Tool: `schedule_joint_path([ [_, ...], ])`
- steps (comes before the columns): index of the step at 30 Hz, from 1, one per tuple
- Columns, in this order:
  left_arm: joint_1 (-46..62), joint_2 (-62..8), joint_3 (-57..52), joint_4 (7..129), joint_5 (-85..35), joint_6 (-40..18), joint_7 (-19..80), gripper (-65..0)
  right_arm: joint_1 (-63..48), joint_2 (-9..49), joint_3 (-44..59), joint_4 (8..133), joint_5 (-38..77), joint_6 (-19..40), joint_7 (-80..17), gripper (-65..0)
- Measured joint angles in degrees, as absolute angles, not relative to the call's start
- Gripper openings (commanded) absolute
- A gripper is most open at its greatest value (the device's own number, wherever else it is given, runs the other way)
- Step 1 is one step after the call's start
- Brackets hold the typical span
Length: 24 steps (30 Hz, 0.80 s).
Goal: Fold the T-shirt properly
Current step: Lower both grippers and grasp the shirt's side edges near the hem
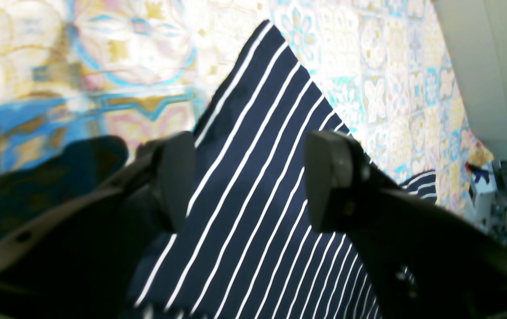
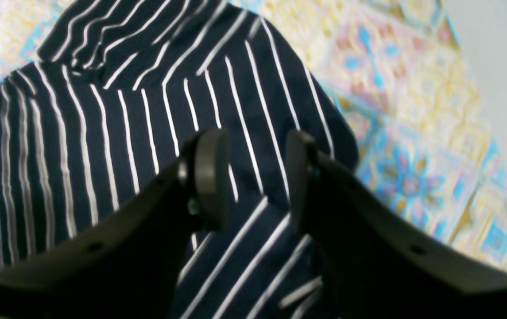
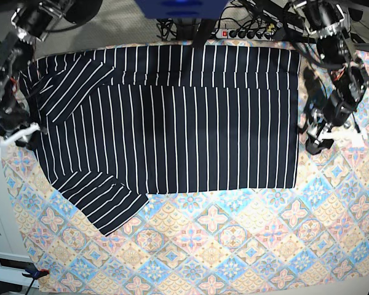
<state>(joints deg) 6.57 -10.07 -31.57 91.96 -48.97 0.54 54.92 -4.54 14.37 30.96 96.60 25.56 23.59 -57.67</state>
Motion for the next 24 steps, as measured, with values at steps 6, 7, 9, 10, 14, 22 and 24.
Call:
schedule_joint_path([
  [6,-1.4,-10.5,-28.4,87.1,-40.9,0.4,54.1,-27.0,-0.6,14.4,22.5,94.3,17.9,23.8,-57.5,-44.0],
  [7,-2.9,-10.3,-27.8,85.8,-39.7,0.3,54.2,-27.0,0.2,14.3,21.8,93.3,17.3,23.7,-57.7,-44.0],
  [9,-5.5,-10.0,-27.3,82.4,-38.5,0.0,54.7,-27.0,1.3,14.3,21.2,91.5,17.1,23.7,-57.6,-44.0],
  [10,-7.1,-9.9,-27.4,80.5,-37.4,0.0,54.6,-27.0,1.9,14.3,21.0,90.7,17.2,23.7,-57.5,-44.0],
  [14,-11.7,-10.3,-27.6,73.1,-33.2,0.4,54.2,-27.1,3.0,14.4,21.0,88.3,17.0,23.4,-57.4,-44.0],
  [22,-15.8,-10.0,-26.4,62.1,-27.4,0.5,46.5,-27.1,2.9,14.3,21.3,88.1,16.9,23.4,-57.4,-44.0],
  [24,-15.9,-10.1,-25.0,59.2,-27.0,0.3,44.9,-27.1,2.8,14.3,21.3,88.1,17.0,23.4,-57.5,-44.0],
])
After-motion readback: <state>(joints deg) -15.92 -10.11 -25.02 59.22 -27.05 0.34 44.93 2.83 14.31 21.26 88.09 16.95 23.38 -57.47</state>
